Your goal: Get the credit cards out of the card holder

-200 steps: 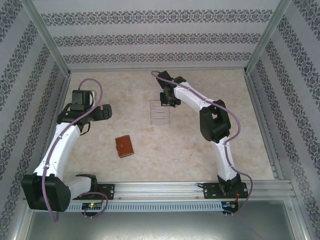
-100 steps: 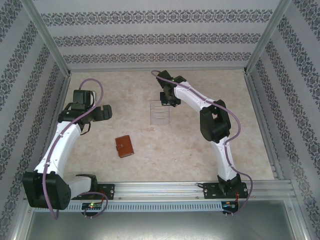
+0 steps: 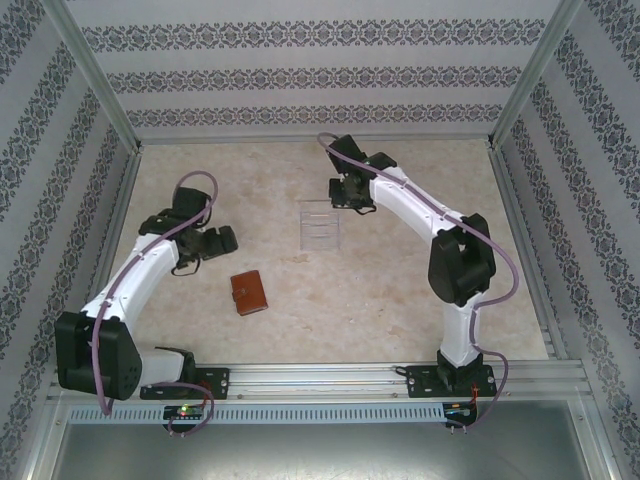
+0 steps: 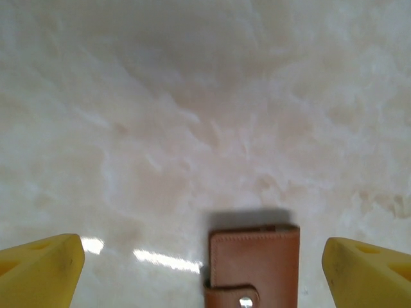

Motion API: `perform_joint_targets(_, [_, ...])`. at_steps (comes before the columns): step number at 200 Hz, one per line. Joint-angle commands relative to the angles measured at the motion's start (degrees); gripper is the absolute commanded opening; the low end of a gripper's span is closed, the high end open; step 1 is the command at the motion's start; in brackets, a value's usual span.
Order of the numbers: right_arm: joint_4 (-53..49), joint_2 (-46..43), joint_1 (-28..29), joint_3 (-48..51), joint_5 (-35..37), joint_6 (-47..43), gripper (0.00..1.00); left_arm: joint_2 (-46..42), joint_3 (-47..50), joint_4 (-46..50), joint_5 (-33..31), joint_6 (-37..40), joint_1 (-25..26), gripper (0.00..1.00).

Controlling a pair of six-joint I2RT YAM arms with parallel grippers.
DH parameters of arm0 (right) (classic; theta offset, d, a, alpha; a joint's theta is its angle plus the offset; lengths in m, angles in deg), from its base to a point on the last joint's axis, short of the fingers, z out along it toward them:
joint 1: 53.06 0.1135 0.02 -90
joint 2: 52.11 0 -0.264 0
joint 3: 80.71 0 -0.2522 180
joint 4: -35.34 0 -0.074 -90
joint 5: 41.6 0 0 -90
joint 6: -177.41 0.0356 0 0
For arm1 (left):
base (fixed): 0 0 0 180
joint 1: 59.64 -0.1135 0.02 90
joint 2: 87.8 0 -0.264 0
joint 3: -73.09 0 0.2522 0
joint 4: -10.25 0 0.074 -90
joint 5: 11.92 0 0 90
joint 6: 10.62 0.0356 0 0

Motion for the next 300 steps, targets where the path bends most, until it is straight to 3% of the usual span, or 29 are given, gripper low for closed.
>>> perform_joint_targets(1, [2.36,-3.28,0.19,3.55,-0.92,0.3,0.24,-0.8,2.73,2.86,0.77,-8.53,4.14,0.96])
perform_joint_targets(53, [6.28,-8.6,-1.31,11.4,-2.93,-0.38,0.25,2.54,7.83,-0.57,1.32,-17.2,13.47,0.96])
perform_joint_targets(90, [7.89,-10.68,-2.86,15.23,-4.37,-0.93,0.27,6.35,8.44,-2.79,1.92,-18.69,16.62,0.98])
perform_joint_targets(134, [8.95,-12.26,-4.29,17.69,-5.14,-1.28,0.27,11.71,8.01,-5.28,4.47,-17.37,17.6,0.97])
perform_joint_targets(187, [9.13,-12.39,-4.75,18.4,-5.71,-1.63,0.28,15.09,6.16,-3.95,3.01,-14.98,17.59,0.95])
perform_joint_targets(247, [8.88,-12.4,-4.75,18.05,-5.61,-1.93,0.28,16.67,4.86,-3.08,3.06,-13.77,17.61,0.79])
perform_joint_targets(300, [9.04,-14.06,-4.61,19.52,-5.85,-1.69,0.28,16.12,1.92,-0.42,3.33,-13.22,19.18,0.73])
